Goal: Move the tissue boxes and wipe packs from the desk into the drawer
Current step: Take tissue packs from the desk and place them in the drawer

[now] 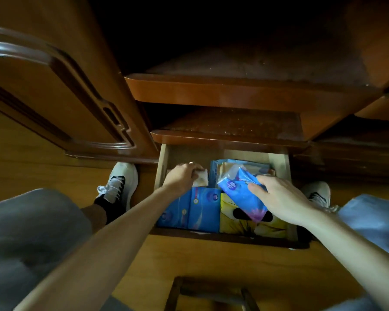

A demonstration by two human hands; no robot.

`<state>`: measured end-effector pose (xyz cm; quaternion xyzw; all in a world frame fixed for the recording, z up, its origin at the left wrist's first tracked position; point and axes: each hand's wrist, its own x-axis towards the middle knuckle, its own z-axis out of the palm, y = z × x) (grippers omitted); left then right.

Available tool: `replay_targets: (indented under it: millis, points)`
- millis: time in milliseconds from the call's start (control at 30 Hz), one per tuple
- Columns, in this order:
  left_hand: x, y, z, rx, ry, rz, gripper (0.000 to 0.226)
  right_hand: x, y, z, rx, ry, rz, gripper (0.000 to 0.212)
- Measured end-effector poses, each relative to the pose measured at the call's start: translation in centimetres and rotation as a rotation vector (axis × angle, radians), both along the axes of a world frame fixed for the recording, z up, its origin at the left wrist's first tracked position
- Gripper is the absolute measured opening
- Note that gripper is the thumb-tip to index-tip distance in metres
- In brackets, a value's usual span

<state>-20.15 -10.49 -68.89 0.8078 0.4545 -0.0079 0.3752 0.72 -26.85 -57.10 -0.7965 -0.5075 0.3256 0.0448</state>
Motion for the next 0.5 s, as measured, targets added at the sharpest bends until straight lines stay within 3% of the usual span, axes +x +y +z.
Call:
replay_targets:
  millis: [167,233,333,500]
  points:
    - [4.1,1.8,-3.0,0.062,0.269,-0.168,0.048,0.9,-0.3,-0.7,-0.028,-0.053,0.007,0.040]
    - [5.0,2.0,-3.9,0.035,0.367,-0.199,0.039,1.0,-0.2,-0.7,-0.021,-0.049,0.014,0.041]
    - [5.1,1.6,-5.0,0.152,0.489,-0.296,0.028,0.9,0.2,-0.8,0.018,-0.037,0.008,0.040]
    - [3.7,1.3,-5.3,0.112,0.402,-0.274,0.036,0.0,1.1,-2.1,0.066,-0.060,0.053,0.038]
